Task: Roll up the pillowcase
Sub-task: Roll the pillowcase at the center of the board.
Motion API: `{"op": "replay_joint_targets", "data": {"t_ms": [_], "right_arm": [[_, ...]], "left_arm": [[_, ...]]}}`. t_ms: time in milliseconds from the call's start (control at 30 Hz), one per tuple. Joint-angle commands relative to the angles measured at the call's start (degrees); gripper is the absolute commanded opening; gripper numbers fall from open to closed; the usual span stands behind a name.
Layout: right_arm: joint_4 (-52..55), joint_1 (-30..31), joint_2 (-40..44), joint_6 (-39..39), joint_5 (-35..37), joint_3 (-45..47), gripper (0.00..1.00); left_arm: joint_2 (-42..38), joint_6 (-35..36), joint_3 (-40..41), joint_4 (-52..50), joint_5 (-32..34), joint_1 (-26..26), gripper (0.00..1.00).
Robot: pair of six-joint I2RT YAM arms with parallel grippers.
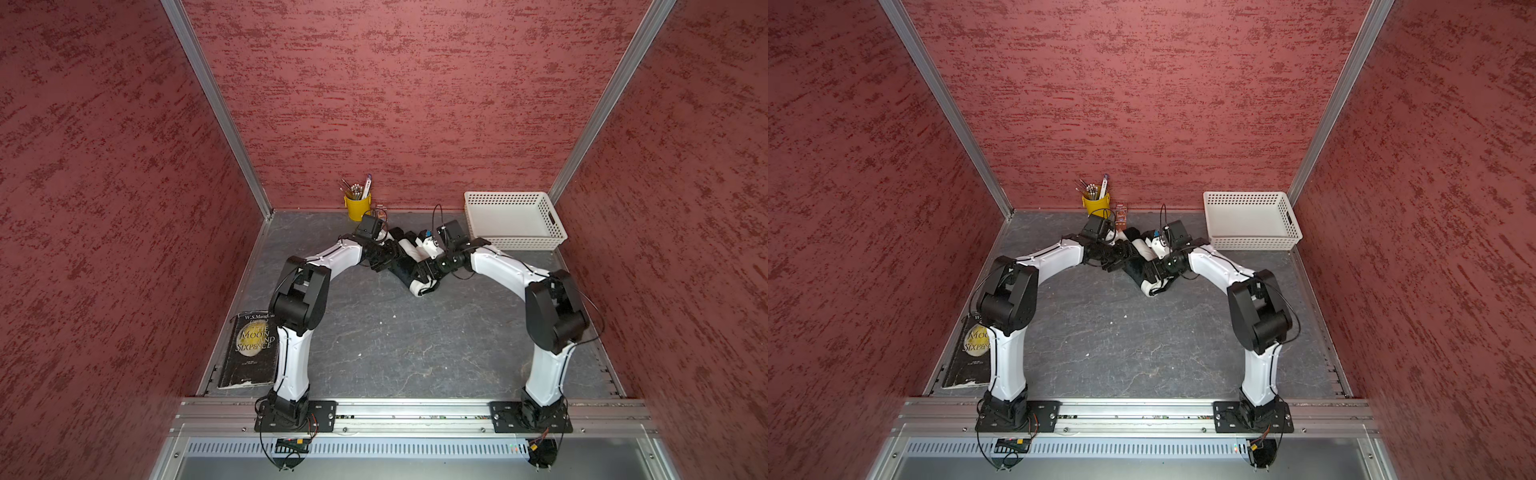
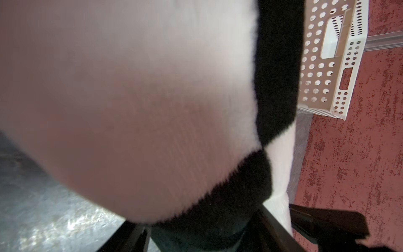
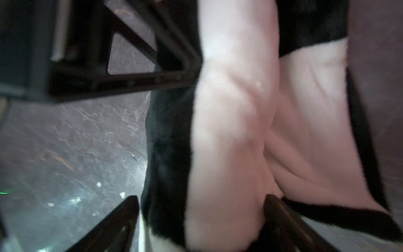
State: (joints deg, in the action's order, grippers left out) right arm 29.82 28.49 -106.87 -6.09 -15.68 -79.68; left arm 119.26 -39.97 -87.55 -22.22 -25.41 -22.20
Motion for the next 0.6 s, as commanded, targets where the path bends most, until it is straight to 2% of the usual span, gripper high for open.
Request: {"op": "replay_joint_targets", "data": {"t_ms": [0,133,333,500,567], "right_arm": [[-9.29,7.76,3.76,-7.14,23.35,6.61,0.99],[-17.17,14.42,2.47,-14.73,36.82,9.79,0.99],[-25.77,17.00,-3.55,-21.05,50.18,9.08,0.99],[-22.69,16.86,-4.12,-18.51,48.15,8.30,0.99],[-19.92,16.64,-3.93,-16.39,45.08,7.82,0.92]], "left_arm": [[1.76,-0.61,-0.41,0.37,0.53,-0.66,0.71],[1.42,-0.56,-0.12,0.30,0.55,-0.61,0.71],[1.06,-0.73,0.60,0.79,0.43,-0.48,0.71],[0.71,-0.85,1.23,1.04,0.40,-0.49,0.71],[0.53,-0.73,1.43,1.21,0.33,-0.40,0.71]]}}
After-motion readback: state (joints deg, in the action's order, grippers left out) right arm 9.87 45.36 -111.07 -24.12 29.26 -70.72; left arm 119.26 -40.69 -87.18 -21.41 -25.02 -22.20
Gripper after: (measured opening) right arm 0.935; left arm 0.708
